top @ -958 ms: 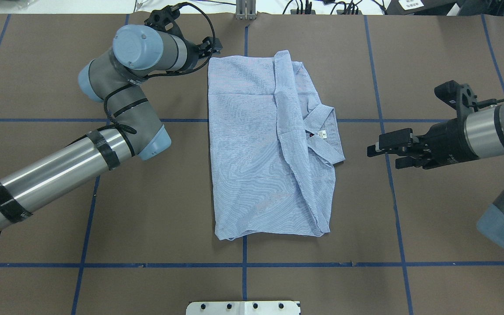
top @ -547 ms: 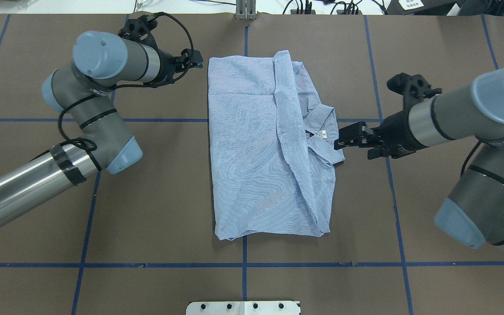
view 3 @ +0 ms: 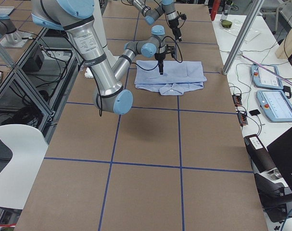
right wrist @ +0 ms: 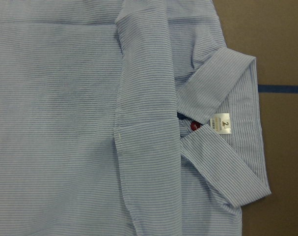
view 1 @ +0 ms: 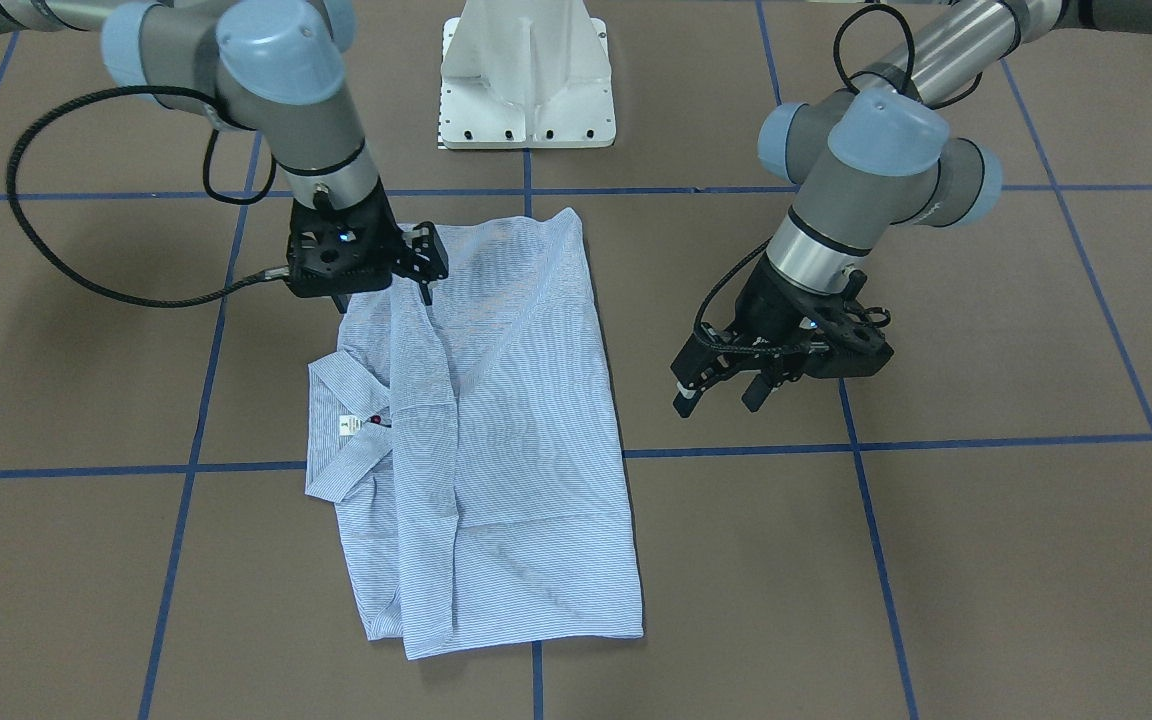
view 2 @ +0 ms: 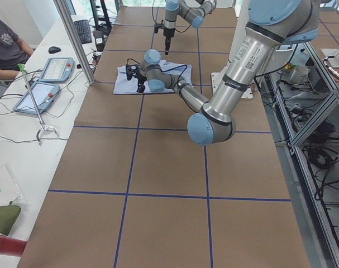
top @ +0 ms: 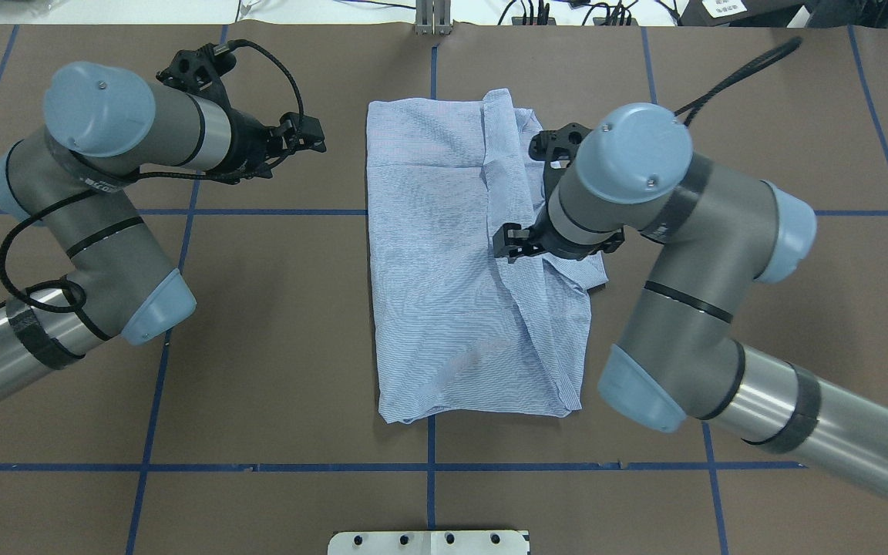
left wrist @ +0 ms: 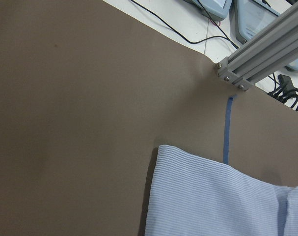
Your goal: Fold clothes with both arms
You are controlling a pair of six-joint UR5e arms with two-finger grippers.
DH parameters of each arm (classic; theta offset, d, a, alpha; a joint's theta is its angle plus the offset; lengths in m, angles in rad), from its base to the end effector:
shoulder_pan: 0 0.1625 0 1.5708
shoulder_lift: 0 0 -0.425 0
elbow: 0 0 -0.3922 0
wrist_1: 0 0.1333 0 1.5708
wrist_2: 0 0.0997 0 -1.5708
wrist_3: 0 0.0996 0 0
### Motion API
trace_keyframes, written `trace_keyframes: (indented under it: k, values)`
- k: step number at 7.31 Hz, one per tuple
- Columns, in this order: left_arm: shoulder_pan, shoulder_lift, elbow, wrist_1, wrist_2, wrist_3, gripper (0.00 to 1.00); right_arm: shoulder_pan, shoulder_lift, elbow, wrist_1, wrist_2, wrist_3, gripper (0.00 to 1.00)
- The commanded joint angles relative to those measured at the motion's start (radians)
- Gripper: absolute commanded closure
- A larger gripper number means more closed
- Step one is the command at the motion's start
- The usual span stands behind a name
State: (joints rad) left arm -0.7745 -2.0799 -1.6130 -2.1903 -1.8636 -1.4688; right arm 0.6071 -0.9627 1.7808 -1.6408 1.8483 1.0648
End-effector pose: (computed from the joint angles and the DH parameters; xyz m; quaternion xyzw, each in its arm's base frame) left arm 0.4043 -0.5418 0.2735 0.1219 0.5466 -0.1960 0.8050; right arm -0.4727 -0.4574 0.2275 0.0819 -0.3753 -0.0039 0.9233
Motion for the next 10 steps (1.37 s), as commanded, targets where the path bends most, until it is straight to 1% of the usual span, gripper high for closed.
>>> trace_keyframes:
  k: [1, 2, 3, 4, 6, 8, 10]
  values:
    - [0.003, 0.021, -0.019, 0.004, -0.014, 0.001, 0.01, -0.039, 0.147, -0.212, -0.027, -0.128, -0.093, 0.0]
    - [0.003, 0.021, -0.013, 0.004, -0.014, 0.001, 0.01, -0.044, 0.209, -0.295, -0.037, -0.142, -0.098, 0.0]
    - [0.006, 0.021, -0.007, 0.001, -0.012, 0.001, 0.01, -0.053, 0.235, -0.354, -0.037, -0.158, -0.106, 0.0]
    - [0.009, 0.021, -0.007, 0.0, -0.012, -0.001, 0.01, -0.058, 0.248, -0.385, -0.039, -0.179, -0.115, 0.0]
    - [0.014, 0.018, -0.007, -0.003, -0.011, -0.01, 0.01, -0.058, 0.274, -0.394, -0.143, -0.214, -0.181, 0.0]
    - [0.015, 0.02, -0.005, -0.005, -0.011, -0.01, 0.01, -0.075, 0.28, -0.414, -0.146, -0.245, -0.187, 0.0]
    - [0.015, 0.02, -0.005, -0.006, -0.011, -0.01, 0.01, -0.084, 0.295, -0.452, -0.145, -0.253, -0.21, 0.0]
